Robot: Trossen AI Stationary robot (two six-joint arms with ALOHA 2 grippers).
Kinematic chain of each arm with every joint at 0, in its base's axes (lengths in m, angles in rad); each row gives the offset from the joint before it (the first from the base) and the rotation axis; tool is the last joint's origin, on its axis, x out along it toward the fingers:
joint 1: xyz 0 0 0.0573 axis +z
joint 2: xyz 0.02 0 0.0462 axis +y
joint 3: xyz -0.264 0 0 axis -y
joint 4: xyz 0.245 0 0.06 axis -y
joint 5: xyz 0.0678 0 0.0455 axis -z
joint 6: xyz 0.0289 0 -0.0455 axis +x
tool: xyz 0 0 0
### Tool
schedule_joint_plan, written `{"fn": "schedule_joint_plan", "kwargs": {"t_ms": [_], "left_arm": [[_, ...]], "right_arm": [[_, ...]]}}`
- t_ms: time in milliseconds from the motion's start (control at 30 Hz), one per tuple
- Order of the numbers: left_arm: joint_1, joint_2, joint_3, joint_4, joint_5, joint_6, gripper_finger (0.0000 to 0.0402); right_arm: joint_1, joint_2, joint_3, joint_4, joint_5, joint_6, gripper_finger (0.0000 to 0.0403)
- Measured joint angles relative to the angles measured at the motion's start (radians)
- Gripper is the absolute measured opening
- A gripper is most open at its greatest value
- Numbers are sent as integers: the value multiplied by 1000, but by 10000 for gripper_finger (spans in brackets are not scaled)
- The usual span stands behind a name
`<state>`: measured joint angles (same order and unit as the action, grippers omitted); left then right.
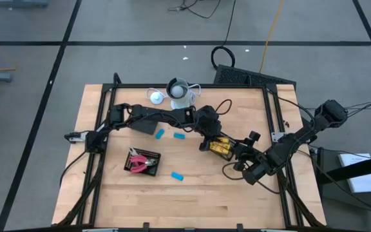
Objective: Pick & Place School Supplies
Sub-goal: Put the yellow crayon box into the bottom right black bin
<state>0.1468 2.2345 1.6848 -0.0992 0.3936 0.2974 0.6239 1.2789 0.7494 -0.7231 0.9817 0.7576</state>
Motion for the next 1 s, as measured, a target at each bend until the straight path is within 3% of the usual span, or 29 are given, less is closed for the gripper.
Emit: {"fn": "schedule_joint_plan", "kwargs": {"t_ms": [1000], "left_arm": [[-9, 0, -1, -1, -2, 24, 81]], "right_arm": [[0, 0, 0, 0, 0, 14, 167]]}}
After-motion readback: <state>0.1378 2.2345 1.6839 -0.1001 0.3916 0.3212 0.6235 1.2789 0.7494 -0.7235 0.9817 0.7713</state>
